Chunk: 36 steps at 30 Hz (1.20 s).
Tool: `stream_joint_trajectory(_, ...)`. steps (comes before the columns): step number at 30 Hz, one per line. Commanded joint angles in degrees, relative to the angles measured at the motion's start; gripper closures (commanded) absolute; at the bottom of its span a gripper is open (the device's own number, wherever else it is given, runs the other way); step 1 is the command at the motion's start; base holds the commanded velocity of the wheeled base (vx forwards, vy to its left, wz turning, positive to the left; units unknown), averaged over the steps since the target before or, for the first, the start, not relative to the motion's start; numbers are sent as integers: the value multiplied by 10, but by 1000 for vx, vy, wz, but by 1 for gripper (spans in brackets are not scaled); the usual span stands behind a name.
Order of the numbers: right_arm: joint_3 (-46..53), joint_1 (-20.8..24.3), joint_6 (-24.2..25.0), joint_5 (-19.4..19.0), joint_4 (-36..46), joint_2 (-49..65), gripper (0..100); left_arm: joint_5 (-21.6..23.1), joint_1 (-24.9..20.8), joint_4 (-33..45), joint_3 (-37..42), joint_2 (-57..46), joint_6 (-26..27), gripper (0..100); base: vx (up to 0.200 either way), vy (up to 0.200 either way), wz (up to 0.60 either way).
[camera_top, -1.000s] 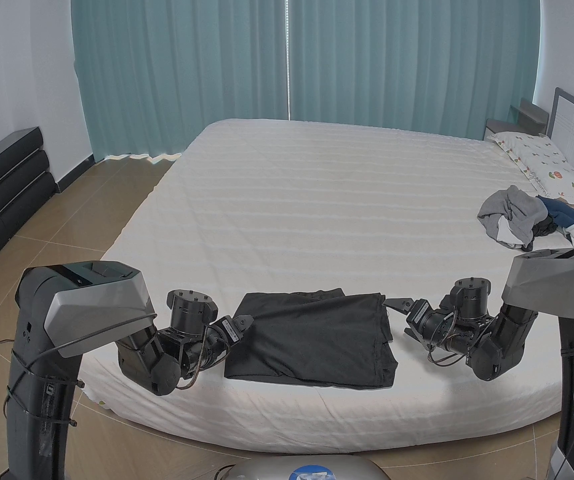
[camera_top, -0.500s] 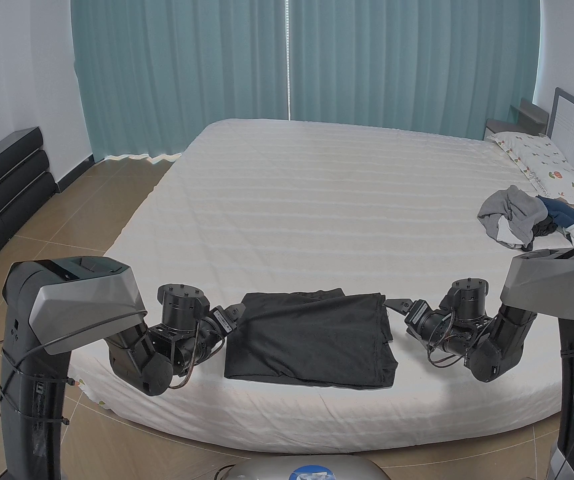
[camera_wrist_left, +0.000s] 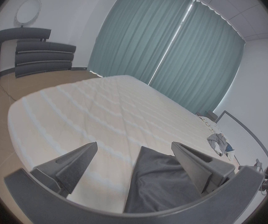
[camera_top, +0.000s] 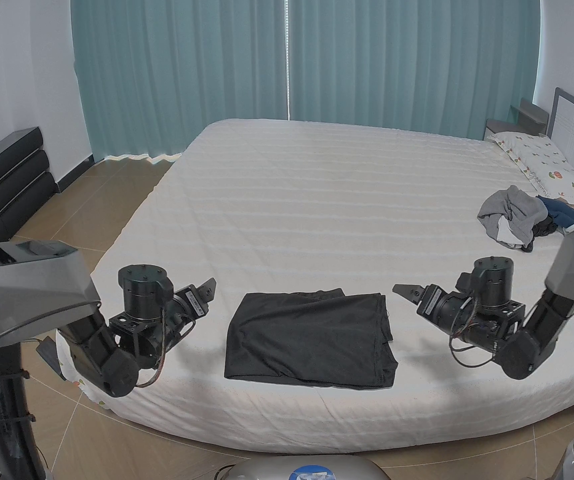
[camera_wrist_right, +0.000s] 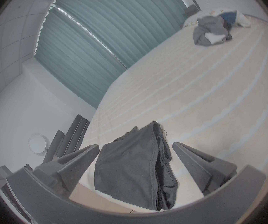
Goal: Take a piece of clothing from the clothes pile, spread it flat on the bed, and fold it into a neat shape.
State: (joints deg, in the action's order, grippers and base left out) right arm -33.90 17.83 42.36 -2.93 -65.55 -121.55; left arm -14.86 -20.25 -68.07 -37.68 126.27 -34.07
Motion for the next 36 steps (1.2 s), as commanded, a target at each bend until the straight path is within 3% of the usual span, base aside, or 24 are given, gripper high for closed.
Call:
stream_joint_trajectory(1,116,6,-66,21,4,194,0,-10,9,-20,102,-165,43,0,0,0,0)
stream_joint_trajectory(2,116,6,-66,21,4,194,0,-10,9,-20,102,-165,43,0,0,0,0)
stream_joint_trajectory(3,166,6,-110,28,21,314,0,-12,10,-23,144,-253,66,0,0,0,0)
stream_joint_trajectory(8,209,6,-181,52,91,454,0,-32,9,-17,195,-358,114,0,0,0,0)
stream_joint_trajectory(9,212,6,-208,68,144,534,0,-49,9,-17,219,-415,146,0,0,0,0)
stream_joint_trajectory(10,212,6,-210,69,148,541,0,-51,9,-17,220,-420,147,0,0,0,0)
stream_joint_trajectory(15,188,-8,-301,77,392,780,0,-76,8,50,279,-578,188,0,0,0,0)
stream_joint_trajectory(17,187,-9,-302,77,399,786,0,-78,8,54,280,-583,190,0,0,0,0)
stream_joint_trajectory(18,175,-27,-334,77,495,872,0,-89,8,128,286,-679,215,0,0,0,0)
stream_joint_trajectory(19,169,-38,-344,76,522,900,0,-90,8,165,284,-719,221,0,0,0,0)
stream_joint_trajectory(28,127,-168,-380,69,678,1039,0,-123,28,548,213,-1042,331,0,0,0,0)
stream_joint_trajectory(31,115,-167,-402,68,741,1084,0,-125,58,629,189,-1106,343,0,0,0,0)
stream_joint_trajectory(36,115,-157,-449,68,791,1150,0,-122,118,676,184,-1174,372,0,0,0,0)
